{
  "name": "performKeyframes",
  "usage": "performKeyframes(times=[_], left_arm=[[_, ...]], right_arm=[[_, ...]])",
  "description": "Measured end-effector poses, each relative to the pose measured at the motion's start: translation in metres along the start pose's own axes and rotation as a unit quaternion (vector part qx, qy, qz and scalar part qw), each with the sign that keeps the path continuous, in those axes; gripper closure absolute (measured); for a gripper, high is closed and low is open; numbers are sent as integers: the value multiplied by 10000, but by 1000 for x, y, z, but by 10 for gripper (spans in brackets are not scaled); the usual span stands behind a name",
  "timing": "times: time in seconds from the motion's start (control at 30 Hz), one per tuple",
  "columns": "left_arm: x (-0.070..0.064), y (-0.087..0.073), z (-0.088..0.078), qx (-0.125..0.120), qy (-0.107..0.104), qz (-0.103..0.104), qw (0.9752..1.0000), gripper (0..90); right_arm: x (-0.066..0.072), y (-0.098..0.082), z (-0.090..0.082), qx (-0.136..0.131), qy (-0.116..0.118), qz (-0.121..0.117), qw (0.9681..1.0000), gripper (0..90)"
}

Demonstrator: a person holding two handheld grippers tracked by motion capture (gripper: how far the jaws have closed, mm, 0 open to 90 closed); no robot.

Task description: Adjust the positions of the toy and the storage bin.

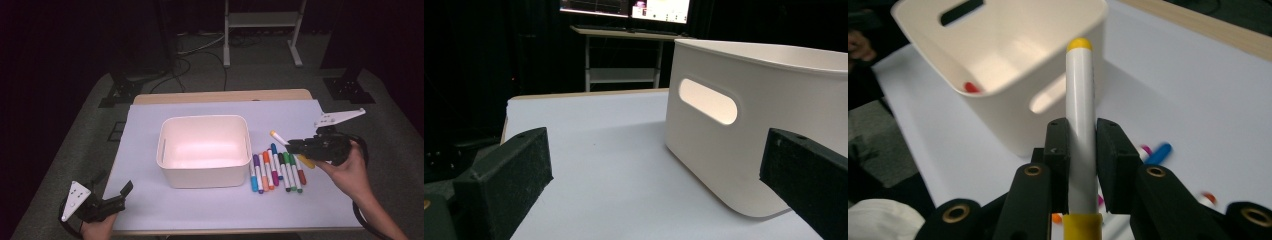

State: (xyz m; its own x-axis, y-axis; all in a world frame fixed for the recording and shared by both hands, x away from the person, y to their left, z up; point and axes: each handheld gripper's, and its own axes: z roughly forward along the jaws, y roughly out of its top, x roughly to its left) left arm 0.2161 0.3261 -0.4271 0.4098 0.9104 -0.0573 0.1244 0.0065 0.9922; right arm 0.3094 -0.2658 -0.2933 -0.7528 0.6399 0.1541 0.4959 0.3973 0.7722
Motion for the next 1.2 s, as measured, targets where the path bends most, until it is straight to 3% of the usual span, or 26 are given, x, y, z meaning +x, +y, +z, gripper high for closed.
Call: performKeyframes(times=[0.17, 0.3, 0.4, 0.6, 0.63, 0.77, 0.87, 1.13, 1.2], left_arm=[[0, 0, 0, -4, -3, -4, 10000, 0], [0, 0, 0, -13, -3, -20, 10000, 0], [1, 0, 0, -8, -4, -22, 10000, 0], [1, 0, 0, -23, -12, -39, 10000, 0], [1, 0, 0, -23, -13, -39, 10000, 0], [1, 0, 0, -21, -21, -42, 10000, 0], [2, -1, 0, -18, -29, -52, 10000, 0], [3, -1, 0, -5, -33, -43, 10000, 0], [3, -1, 0, -7, -29, -51, 10000, 0]], right_arm=[[21, 26, 12, -70, 481, -373, 9981, 756], [33, 42, 23, -25, 695, -564, 9960, 756], [45, 57, 37, 31, 938, -844, 9920, 756], [58, 75, 59, 197, 1195, -1090, 9866, 756], [61, 81, 69, 223, 1332, -1208, 9834, 756], [65, 88, 81, 264, 1527, -1271, 9797, 756], [69, 96, 99, 366, 1796, -1358, 9736, 756], [77, 106, 130, 608, 2011, -1435, 9671, 756], [79, 109, 141, 722, 2098, -1461, 9641, 755]])
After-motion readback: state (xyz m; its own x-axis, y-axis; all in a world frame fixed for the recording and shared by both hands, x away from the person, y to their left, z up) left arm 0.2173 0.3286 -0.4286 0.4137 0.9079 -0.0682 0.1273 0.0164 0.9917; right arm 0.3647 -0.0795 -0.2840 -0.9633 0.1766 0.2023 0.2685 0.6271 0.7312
